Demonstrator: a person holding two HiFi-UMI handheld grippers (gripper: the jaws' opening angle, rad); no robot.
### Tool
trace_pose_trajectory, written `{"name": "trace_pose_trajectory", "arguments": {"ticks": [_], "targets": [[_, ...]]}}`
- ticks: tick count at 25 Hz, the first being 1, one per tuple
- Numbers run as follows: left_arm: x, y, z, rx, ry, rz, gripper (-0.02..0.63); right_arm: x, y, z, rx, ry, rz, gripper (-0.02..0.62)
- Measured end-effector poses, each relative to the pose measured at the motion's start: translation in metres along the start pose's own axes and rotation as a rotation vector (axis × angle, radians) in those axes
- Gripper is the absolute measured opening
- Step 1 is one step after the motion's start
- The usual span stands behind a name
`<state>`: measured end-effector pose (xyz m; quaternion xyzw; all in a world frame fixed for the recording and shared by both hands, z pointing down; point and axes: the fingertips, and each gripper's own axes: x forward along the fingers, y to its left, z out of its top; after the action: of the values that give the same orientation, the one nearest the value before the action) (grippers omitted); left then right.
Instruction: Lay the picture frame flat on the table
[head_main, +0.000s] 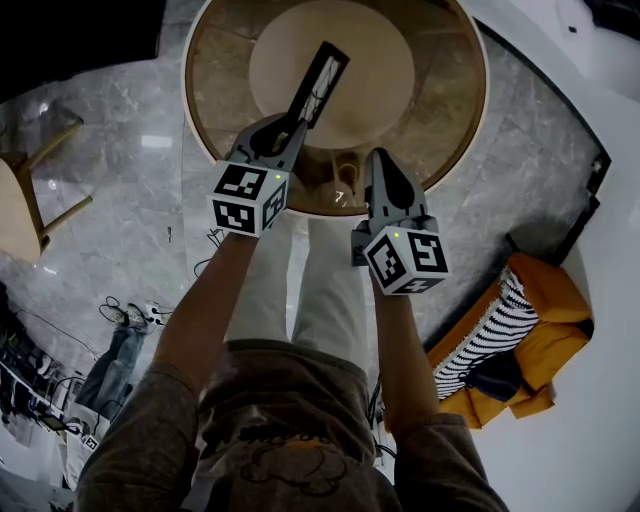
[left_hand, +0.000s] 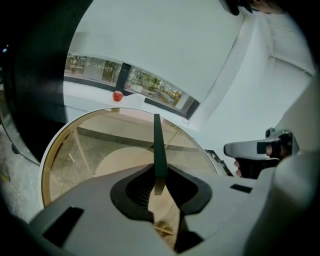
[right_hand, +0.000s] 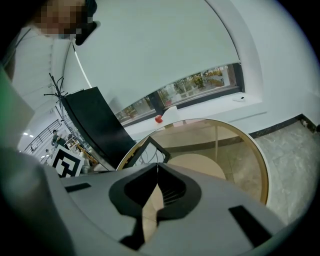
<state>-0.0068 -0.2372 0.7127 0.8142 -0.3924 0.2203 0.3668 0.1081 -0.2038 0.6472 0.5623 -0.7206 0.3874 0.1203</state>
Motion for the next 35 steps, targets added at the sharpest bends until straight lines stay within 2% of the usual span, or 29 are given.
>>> {"name": "trace_pose_trajectory", "arguments": {"ticks": [12, 20, 35], "targets": [[0.004, 0.009, 0.004, -0.012, -0.010, 0.018, 0.083, 0.004, 0.002, -0.001, 0.004, 0.008, 0.005, 0.020], [0.007, 0.017, 0.003, 0.065, -0.005, 0.075, 0.104, 0.007, 0.002, -0.008, 0.011, 0.020, 0.004, 0.020], [0.011, 0.035, 0.002, 0.093, -0.001, 0.121, 0.144, 0.010, 0.003, -0.013, 0.027, 0.034, 0.001, 0.020]]}}
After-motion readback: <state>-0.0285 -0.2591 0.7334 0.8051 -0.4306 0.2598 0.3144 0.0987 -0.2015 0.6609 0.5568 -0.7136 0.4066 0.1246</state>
